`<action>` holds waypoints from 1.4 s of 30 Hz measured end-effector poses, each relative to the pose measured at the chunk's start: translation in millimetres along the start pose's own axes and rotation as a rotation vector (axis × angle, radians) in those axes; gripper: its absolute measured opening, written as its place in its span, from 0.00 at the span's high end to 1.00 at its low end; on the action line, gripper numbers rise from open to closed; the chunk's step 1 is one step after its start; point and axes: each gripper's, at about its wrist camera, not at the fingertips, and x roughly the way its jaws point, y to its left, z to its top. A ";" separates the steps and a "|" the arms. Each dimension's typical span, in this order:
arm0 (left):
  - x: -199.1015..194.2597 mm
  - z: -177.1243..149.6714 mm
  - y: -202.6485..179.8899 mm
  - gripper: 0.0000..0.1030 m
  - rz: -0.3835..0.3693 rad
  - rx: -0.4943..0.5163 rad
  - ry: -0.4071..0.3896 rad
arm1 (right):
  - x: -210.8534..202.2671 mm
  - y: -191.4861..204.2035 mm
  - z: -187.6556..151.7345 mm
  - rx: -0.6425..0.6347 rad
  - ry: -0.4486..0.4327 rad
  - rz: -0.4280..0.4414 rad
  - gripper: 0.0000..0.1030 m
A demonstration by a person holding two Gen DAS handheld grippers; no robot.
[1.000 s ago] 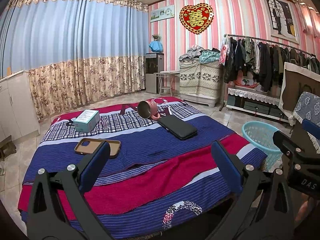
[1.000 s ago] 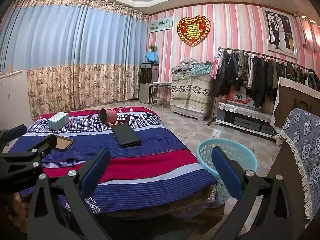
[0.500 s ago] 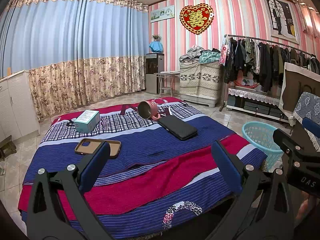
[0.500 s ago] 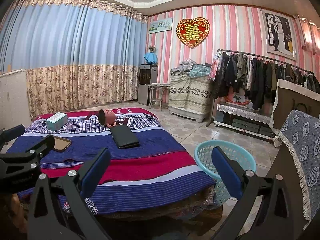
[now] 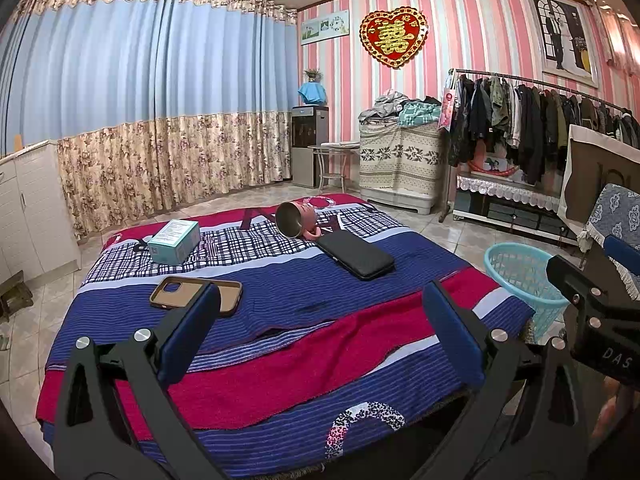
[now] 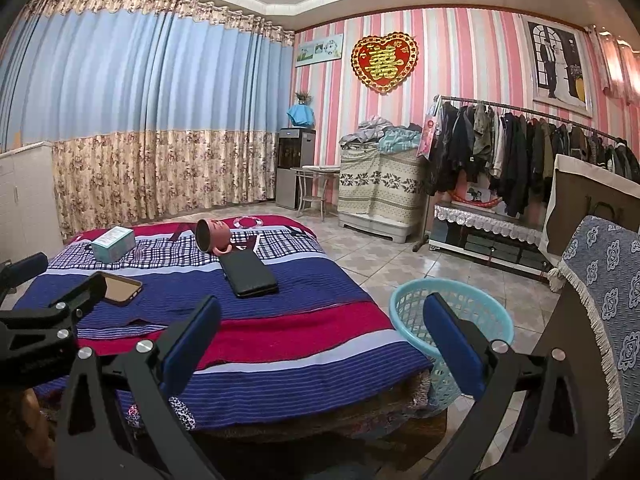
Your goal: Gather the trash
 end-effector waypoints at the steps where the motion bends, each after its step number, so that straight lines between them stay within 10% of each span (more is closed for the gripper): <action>1: 0.2 0.0 0.0 0.05 -0.001 0.001 0.000 | -0.4 0.7 -0.2 -0.001 -0.001 -0.001 0.04; 42: -0.6 -1.1 3.0 0.05 0.008 -0.001 0.004 | 3.2 3.7 0.8 0.000 -0.007 -0.002 0.04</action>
